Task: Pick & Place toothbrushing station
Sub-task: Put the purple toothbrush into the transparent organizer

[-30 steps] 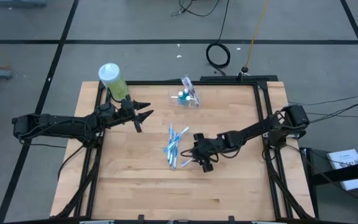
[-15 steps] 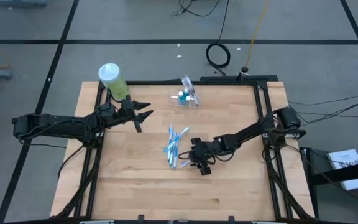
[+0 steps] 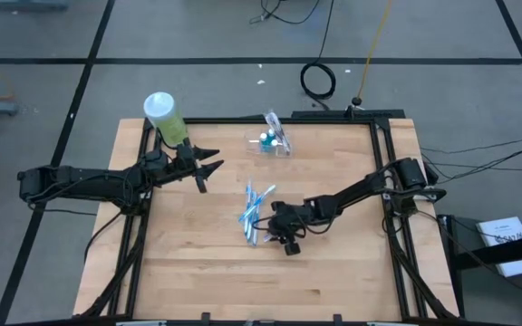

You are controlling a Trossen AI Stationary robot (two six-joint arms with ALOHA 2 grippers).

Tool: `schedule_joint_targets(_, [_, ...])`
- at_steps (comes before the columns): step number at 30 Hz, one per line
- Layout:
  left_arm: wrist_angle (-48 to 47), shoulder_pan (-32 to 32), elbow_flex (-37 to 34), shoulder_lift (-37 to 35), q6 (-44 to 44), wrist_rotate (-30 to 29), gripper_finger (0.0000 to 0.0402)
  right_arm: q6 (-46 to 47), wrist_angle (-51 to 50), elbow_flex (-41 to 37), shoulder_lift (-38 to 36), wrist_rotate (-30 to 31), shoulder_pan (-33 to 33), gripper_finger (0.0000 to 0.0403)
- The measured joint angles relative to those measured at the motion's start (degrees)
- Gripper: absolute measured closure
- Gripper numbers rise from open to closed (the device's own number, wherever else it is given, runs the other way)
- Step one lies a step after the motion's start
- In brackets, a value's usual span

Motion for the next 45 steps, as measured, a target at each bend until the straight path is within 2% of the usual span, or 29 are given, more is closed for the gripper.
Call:
schedule_joint_targets(9, [-0.02, 0.00, 0.00, -0.01, 0.00, 0.02, 0.0206, -0.62, -0.35, 0.00, 0.16, 0.24, -0.38, 0.0368])
schedule_joint_targets(12, [-0.02, 0.00, 0.00, 0.00, 0.00, 0.02, 0.0206, -1.59, -0.05, -0.04, 0.16, 0.31, -0.38, 0.0391])
schedule_joint_targets(20, [-0.02, 0.00, 0.00, -0.01, 0.00, 0.00, 0.0206, -1.93, 1.05, -0.35, -2.39, 0.14, -1.20, 0.0387])
schedule_joint_targets(29, [-0.02, 0.00, 0.02, -0.02, 0.00, 0.02, 0.0206, -3.70, -1.20, -0.35, -14.23, 0.27, -6.55, 0.0388])
schedule_joint_targets(36, [-0.01, 0.02, 0.00, -0.02, 0.00, 0.01, 0.0206, -5.09, 1.00, -0.28, -23.48, 0.35, -15.13, 0.0389])
schedule_joint_targets(39, [-0.02, 0.02, 0.00, -0.01, 0.00, 0.02, 0.0206, -4.63, 7.76, -1.99, -25.75, 0.20, -20.22, 0.0389])
schedule_joint_targets(41, [-0.02, 0.02, 0.02, 0.00, 0.00, 0.00, 0.0206, -3.53, 15.50, -3.73, -25.89, -0.17, -23.69, 0.0389])
schedule_joint_targets(45, [-0.03, 0.02, 0.00, 0.00, 0.00, 0.00, 0.0206, 1.05, 33.51, -6.97, -24.35, -4.72, -30.07, 0.0389])
